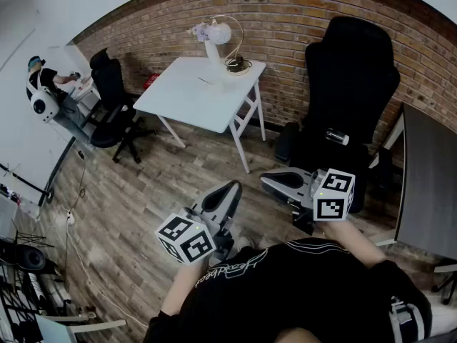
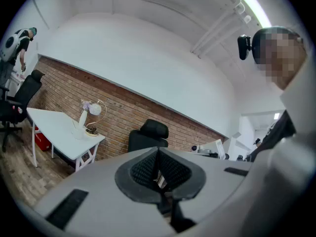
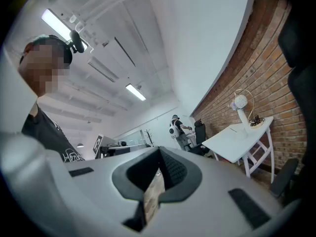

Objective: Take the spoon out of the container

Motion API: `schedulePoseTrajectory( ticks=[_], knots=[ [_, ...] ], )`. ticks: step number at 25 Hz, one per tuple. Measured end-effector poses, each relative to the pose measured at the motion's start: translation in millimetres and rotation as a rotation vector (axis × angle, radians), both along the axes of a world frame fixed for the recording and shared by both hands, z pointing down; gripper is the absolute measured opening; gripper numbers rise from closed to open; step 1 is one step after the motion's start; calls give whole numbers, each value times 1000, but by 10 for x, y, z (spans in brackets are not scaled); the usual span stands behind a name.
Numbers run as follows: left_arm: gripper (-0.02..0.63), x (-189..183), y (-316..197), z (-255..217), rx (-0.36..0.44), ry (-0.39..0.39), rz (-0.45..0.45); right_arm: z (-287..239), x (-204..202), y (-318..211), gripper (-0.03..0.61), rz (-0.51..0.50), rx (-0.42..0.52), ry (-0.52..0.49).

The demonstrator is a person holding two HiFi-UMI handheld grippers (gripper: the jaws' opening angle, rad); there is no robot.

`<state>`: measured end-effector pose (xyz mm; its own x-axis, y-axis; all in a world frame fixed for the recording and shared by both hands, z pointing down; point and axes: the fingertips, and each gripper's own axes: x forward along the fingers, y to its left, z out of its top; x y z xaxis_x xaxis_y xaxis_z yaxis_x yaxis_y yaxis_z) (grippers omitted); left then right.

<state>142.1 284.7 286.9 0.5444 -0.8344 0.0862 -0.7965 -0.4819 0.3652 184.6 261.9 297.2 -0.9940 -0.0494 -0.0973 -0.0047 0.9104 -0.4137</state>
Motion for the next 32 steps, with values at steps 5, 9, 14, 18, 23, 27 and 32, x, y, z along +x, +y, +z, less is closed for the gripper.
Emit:
schedulePoseTrajectory(
  ticks=[5,9,14,18,23,27,32],
  knots=[
    [8,-29,-3,-27,-2,-13,-8,-45,-18,-12,-3,-8,-6,-12],
    [8,-75,-36,6,-6,-24,-13,28,-101,-40,-3,-28,-30,-1],
    [8,-295,-181,125,-25,-26,-39,127,-321,-174,-3,-53,-52,2],
    [8,-550,-390,265,-44,-7,-54,235,-536,-407,-3,-52,-68,6],
    [8,-969,-808,383,-72,22,-58,324,-911,-840,-3,-38,-86,20],
    [8,-1423,-1307,416,-94,51,-47,381,-1326,-1329,-3,-13,-112,42],
    [8,-2083,-2075,468,-104,74,-36,490,-1833,-2101,-3,46,-146,78]
  ],
)
